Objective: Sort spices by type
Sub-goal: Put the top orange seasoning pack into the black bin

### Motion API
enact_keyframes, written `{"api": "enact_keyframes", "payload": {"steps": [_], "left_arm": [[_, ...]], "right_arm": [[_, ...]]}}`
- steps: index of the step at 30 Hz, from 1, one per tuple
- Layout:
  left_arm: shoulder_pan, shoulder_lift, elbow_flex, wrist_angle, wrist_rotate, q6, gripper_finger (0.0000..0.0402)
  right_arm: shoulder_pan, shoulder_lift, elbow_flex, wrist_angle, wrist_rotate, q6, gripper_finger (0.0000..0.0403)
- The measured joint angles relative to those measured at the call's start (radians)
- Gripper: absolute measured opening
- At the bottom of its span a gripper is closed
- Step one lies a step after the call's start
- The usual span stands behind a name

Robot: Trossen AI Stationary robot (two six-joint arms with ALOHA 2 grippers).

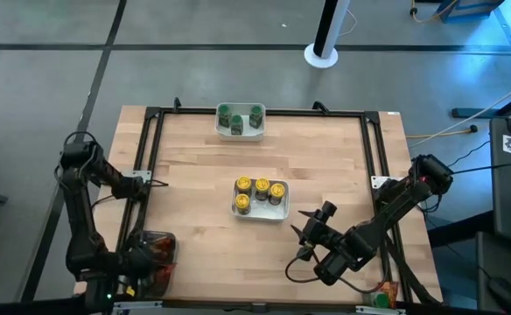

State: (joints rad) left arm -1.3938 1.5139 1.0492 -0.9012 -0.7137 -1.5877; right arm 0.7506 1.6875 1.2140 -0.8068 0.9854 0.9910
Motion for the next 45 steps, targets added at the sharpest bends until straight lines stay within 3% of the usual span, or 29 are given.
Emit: {"api": "enact_keyframes", "payload": {"steps": [11,25,36,45], "left_arm": [[-0.008,0.131,0.001,0.023,0.028,0.057,0.0000],[0.000,0.155,-0.010,0.029,0.042,-0.006,0.0011],[0.000,0.143,-0.011,0.027,0.083,0.006,0.0099],[0.022,-0.005,0.013,0.013,0.083,0.115,0.0139]], "right_arm": [[0.000,0.000,0.000,0.007,0.000,0.002,0.0230],[-0.001,0.000,0.000,0.013,-0.006,0.000,0.0230],[-0.001,0.000,0.000,0.014,-0.007,-0.001,0.0230],[-0.001,0.000,0.000,0.022,-0.013,-0.002,0.0230]]}}
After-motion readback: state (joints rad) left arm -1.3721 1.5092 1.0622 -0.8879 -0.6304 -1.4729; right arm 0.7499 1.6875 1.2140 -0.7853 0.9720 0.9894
